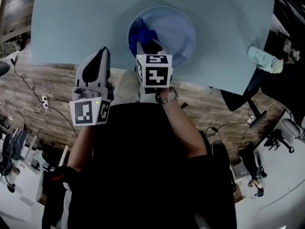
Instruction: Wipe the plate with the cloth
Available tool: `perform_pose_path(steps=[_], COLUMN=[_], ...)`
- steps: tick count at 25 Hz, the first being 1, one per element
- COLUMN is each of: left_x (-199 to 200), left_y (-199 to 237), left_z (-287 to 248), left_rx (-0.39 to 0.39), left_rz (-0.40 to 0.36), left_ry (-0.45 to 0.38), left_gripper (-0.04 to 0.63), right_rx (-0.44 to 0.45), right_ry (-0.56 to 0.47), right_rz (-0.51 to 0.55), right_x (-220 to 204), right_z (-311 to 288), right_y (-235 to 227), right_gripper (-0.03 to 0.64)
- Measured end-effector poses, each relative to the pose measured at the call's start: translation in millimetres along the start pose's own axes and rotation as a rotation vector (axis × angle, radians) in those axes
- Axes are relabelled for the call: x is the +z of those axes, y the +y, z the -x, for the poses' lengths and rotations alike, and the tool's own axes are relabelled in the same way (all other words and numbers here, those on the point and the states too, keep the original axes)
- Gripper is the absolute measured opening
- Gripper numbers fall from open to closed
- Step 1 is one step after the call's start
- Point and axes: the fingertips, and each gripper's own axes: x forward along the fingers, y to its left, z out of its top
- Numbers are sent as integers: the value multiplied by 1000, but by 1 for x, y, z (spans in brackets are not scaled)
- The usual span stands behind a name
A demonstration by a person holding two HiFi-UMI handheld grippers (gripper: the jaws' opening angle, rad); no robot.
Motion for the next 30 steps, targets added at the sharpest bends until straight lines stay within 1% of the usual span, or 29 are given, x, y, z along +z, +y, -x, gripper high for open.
perform_pose_path(steps=[6, 14, 23, 30], left_x=[-3, -4, -3, -1], left_y=[4, -2, -1, -9], left_z=[3, 5, 24, 31], left_rx=[-5, -55, -105, -145], left_rz=[3, -8, -28, -42], left_ry=[3, 4, -8, -13], left_gripper=[2, 2, 2, 2], right_rx=[-8, -25, -66, -104], right_ry=[13, 22, 22, 25], right_rz=[-8, -31, -51, -77], right_x=[-6, -18, -36, -46], right_z=[-1, 3, 12, 20], right_y=[1, 2, 0, -7], right_gripper=[118, 118, 118, 118])
